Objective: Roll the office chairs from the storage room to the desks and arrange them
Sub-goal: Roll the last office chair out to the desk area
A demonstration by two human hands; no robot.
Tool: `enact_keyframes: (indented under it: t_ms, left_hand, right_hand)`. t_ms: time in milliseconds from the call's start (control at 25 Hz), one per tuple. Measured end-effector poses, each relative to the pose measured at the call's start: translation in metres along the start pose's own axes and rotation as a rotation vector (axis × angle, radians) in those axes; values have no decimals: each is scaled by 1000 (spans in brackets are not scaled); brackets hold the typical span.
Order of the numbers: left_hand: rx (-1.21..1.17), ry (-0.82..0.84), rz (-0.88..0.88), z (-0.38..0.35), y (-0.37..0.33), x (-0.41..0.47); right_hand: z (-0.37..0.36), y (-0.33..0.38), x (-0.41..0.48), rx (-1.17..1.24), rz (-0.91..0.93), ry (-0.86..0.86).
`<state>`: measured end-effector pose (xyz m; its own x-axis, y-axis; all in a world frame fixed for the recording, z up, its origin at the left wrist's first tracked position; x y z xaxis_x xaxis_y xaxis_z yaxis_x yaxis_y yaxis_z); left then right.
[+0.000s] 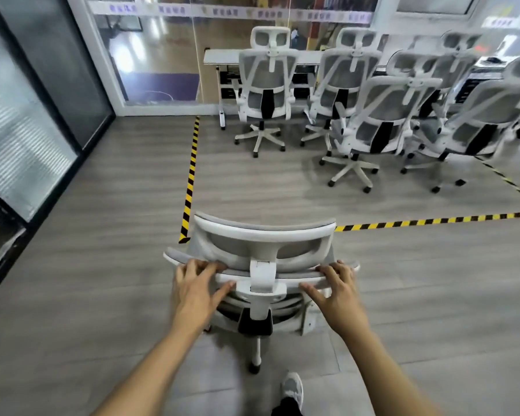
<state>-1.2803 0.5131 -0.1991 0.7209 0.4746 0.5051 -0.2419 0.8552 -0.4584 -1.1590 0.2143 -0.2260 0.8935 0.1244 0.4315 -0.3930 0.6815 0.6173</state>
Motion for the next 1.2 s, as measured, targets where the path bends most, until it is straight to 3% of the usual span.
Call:
enact_keyframes:
  t_ms: [440,760,1200]
  left_hand:
    - [-70,-6,121,-237,-78,280]
    - [-2,-21,65,-390,-97,482]
    - [31,39,49,-546,-111,696]
  right_hand:
    - [-89,-126,362,-54,-24,160]
    - [-176,-183,591,-131,-59,179]
    - [-257,-230,824,-167,-144,262]
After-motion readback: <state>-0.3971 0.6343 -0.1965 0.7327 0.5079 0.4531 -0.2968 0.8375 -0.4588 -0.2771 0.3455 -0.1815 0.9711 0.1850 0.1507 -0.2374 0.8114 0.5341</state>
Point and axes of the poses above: each hand's wrist, its own x-axis towards the middle knuckle, its own z-axis out of the back of the hand, y = z × x, the point moved 1 cm from there along x, towards the middle knuckle, and after that the axes turned 14 degrees about -y, right-handed, at the moved point
